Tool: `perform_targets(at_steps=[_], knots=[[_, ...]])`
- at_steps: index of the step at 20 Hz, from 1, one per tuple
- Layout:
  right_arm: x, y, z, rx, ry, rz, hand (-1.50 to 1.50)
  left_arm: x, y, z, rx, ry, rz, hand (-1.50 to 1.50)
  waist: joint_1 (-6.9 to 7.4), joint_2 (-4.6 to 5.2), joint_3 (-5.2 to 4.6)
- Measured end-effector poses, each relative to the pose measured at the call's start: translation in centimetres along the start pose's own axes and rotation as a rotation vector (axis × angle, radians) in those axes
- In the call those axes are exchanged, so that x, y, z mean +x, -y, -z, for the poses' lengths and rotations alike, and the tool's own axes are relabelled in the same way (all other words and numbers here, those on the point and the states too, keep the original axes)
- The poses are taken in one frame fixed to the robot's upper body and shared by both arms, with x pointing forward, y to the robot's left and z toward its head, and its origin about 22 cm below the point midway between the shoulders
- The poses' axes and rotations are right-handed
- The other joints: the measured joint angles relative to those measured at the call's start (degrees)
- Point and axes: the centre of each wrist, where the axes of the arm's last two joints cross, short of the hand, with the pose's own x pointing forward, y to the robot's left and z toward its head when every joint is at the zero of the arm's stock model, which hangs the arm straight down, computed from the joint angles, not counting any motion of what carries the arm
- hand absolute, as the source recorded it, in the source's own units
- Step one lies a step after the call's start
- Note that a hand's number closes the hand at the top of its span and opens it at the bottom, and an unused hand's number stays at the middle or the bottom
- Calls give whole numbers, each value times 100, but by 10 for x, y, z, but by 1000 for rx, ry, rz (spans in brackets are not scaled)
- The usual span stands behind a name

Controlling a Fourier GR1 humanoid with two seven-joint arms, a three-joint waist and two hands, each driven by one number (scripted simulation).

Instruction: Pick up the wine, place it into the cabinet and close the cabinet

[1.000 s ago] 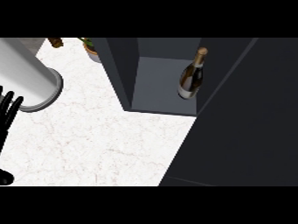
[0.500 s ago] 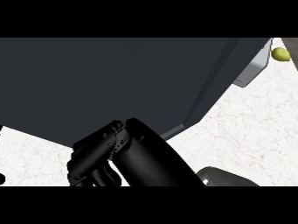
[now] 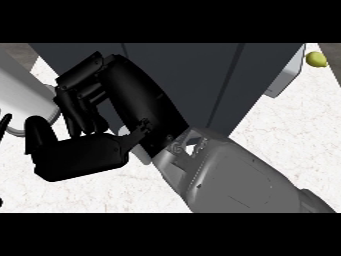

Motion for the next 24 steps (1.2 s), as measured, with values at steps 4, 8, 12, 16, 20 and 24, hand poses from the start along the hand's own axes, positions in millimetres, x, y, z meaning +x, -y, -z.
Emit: perform_targets(at_steps=[4,8,12,16,20,24], knots=[[-13,18,8,-44,-23,39,150,0,0,-4,0,2,7,-150,-39,-8,3],[-35,43,14,-80,-41,31,150,3,-4,-3,7,2,14,-150,-72,-9,4],[-49,59,21,-59,-26,12,150,0,-2,-5,2,2,4,-150,-59,-79,4],[-56,66,24,-31,-12,1,150,1,-5,-5,-1,-1,-2,-150,-43,-131,-8],[-63,72,27,0,20,-24,150,1,-3,2,-11,-2,2,-150,-15,-176,-27],[-64,80,29,45,21,-33,150,2,-4,8,-22,1,0,-150,26,-185,-65]])
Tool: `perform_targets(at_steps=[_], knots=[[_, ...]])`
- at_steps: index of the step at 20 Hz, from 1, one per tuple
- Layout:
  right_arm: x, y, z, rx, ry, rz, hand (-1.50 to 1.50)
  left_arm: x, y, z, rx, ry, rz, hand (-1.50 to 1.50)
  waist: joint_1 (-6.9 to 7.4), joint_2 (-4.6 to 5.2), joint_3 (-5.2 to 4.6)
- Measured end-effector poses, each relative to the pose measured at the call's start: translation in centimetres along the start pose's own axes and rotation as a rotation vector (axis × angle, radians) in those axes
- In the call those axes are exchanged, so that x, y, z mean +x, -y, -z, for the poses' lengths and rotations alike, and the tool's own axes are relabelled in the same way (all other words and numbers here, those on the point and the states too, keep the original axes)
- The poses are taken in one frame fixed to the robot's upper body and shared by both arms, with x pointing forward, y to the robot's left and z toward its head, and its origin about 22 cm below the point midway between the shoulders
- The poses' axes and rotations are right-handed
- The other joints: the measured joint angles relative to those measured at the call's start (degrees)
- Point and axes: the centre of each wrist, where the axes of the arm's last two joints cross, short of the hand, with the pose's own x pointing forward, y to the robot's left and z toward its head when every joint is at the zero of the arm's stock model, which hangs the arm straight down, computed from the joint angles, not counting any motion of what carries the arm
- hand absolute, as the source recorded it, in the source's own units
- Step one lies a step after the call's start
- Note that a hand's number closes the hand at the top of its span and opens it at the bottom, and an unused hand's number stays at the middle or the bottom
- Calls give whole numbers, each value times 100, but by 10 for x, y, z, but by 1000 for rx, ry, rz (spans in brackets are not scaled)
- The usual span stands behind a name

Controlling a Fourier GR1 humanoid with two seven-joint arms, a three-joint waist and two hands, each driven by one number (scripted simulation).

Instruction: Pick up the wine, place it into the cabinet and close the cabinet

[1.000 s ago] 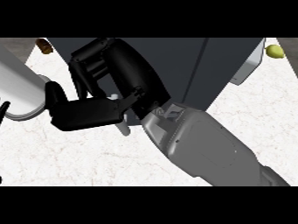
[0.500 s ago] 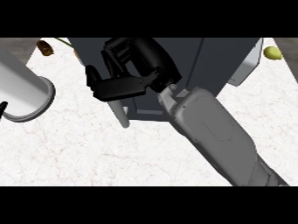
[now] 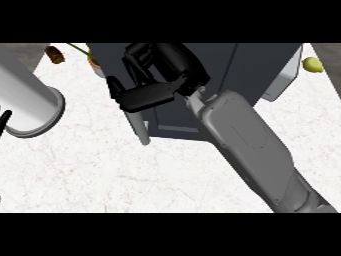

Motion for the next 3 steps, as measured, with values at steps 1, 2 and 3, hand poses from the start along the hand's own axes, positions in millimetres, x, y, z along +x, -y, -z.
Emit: perform_targets(at_steps=[1,2,3], knots=[[-1,1,0,2,4,-5,150,-1,1,0,-3,-2,-4,-150,13,-9,-3],[-3,2,1,8,14,-9,150,-1,1,2,-5,0,-4,-150,12,-13,-11],[-3,1,2,8,17,-16,150,-1,1,4,-8,2,-7,-150,8,-15,-9]])
